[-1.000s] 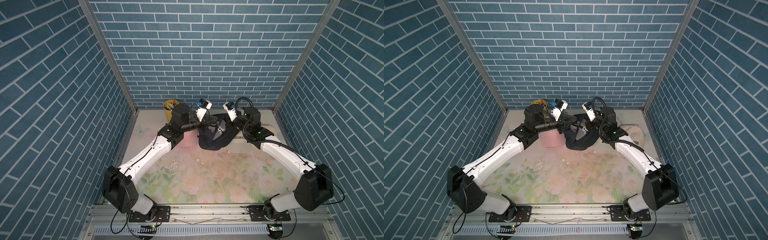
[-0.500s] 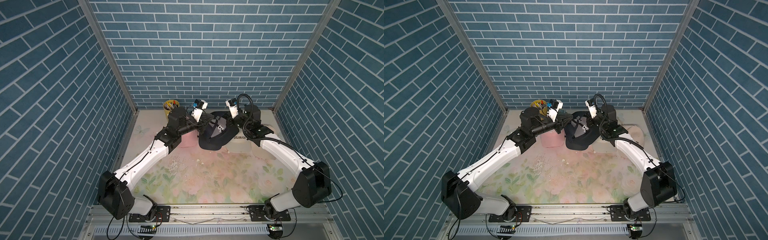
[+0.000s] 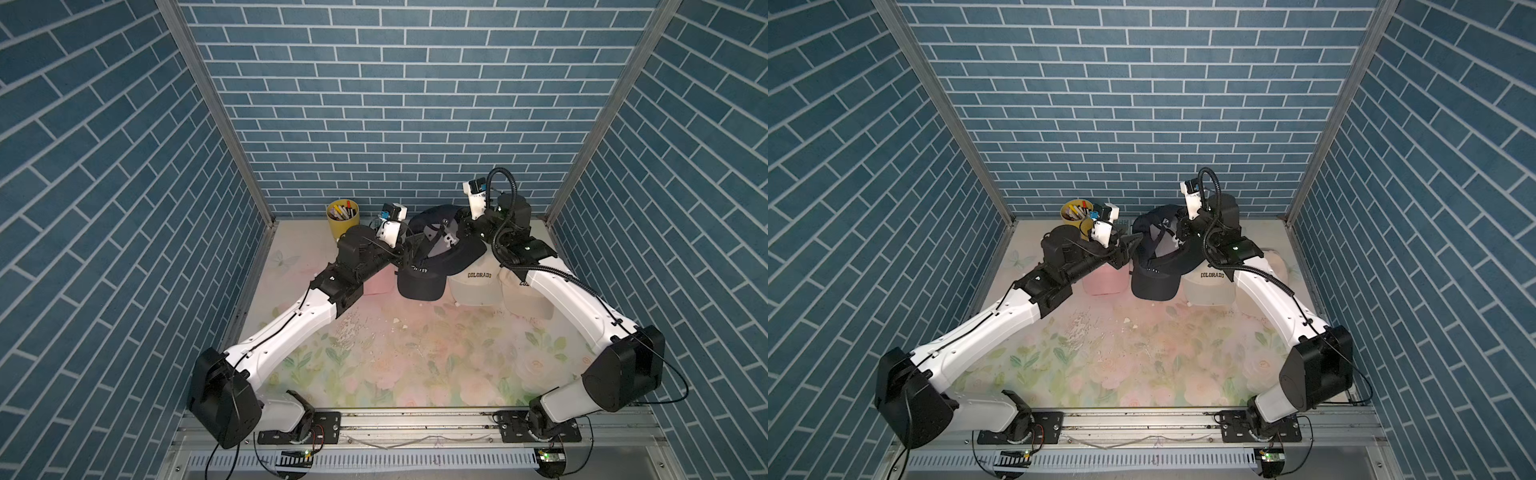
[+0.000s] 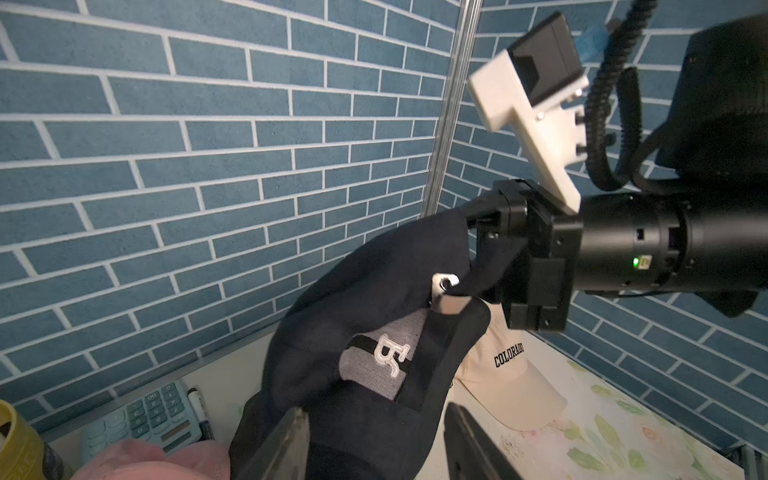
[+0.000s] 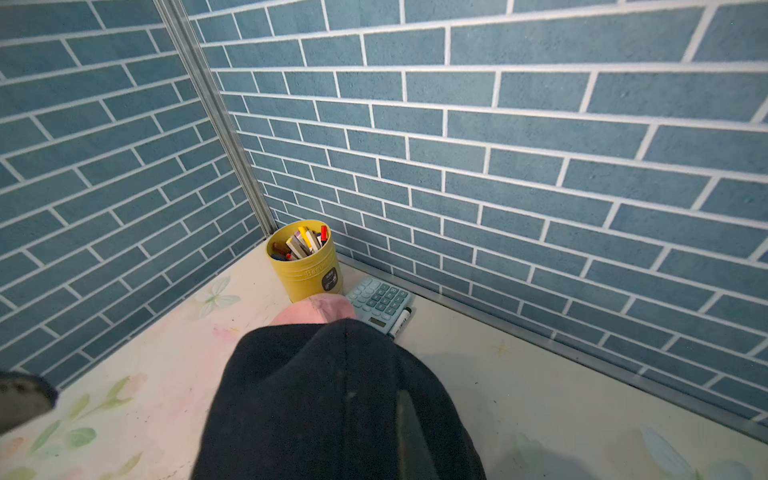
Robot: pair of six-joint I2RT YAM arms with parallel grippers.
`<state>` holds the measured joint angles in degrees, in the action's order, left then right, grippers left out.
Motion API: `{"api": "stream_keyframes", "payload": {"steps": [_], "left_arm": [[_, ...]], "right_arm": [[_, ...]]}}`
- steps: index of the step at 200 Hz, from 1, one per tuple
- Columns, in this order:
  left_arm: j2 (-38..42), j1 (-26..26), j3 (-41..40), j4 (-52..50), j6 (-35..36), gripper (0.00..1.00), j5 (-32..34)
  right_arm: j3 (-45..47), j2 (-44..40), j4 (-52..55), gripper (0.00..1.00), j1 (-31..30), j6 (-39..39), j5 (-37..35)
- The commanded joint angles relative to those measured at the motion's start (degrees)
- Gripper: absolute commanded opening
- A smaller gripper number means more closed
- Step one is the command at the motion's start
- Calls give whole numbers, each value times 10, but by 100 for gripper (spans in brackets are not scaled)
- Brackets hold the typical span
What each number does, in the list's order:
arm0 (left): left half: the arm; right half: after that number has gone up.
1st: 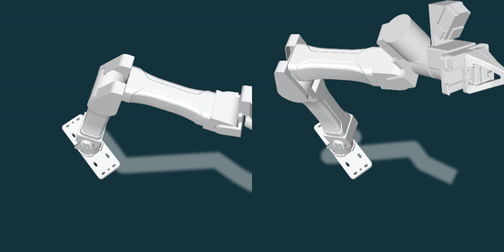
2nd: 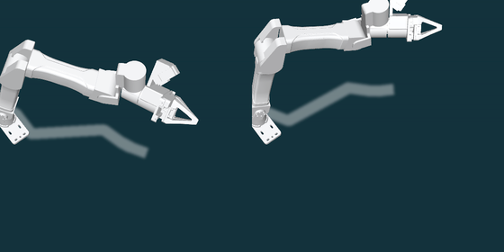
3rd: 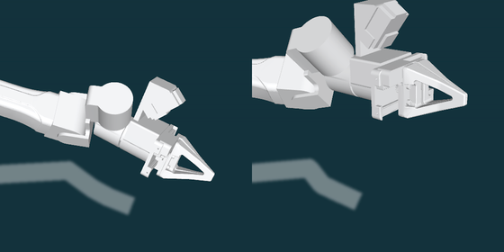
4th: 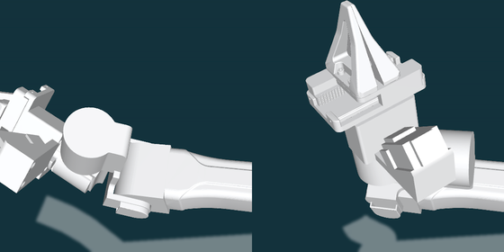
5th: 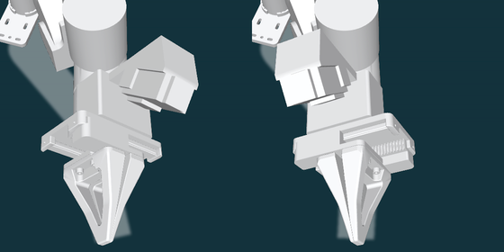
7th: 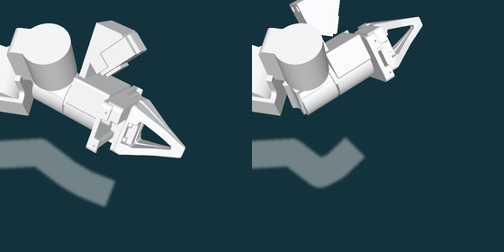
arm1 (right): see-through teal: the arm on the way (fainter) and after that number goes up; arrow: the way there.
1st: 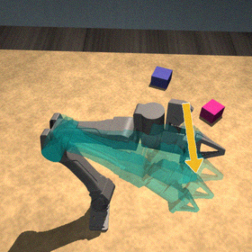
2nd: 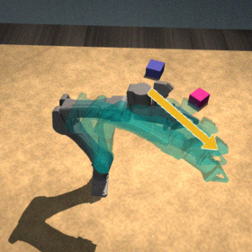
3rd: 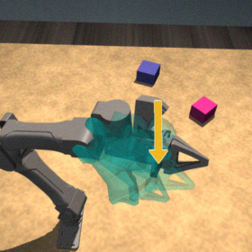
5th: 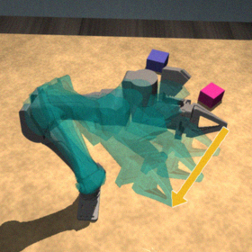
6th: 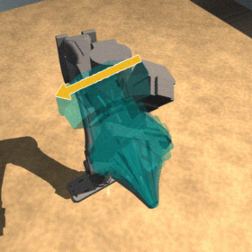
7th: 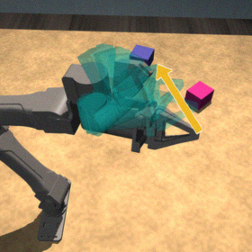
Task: Open the adjustable buckle of the baseball cap
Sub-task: Open the adjustable buckle on the baseball cap, then pull the adjustable strap on the baseball cap.
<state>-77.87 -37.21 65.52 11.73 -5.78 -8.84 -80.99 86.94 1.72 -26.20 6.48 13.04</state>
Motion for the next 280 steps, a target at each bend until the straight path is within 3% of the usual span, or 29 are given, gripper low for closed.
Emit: {"api": "stream_keyframes", "payload": {"steps": [1, 43, 114, 168, 231, 264, 280], "left_arm": [[3, -16, -9, 37, 7, 59, 73], [-9, -59, -9, 75, 60, 61, 155], [-56, -75, -16, 160, 87, 61, 161], [-87, -84, -3, 202, 106, 62, 215], [-127, -84, 14, 238, 115, 62, 182], [-144, -85, 35, 232, 118, 61, 220], [-148, -84, 44, 230, 118, 53, 255]], "right_arm": [[-36, 12, 26, 0, -5, 61, -17], [-74, 19, 71, 0, -19, 109, -51], [-121, 29, 124, 0, -36, 161, -99], [-133, 26, 138, 0, -48, 161, -109], [-137, 24, 134, 0, -51, 172, -103], [-138, 23, 136, 0, -52, 176, -104], [-138, 24, 136, 0, -52, 176, -102]]}}
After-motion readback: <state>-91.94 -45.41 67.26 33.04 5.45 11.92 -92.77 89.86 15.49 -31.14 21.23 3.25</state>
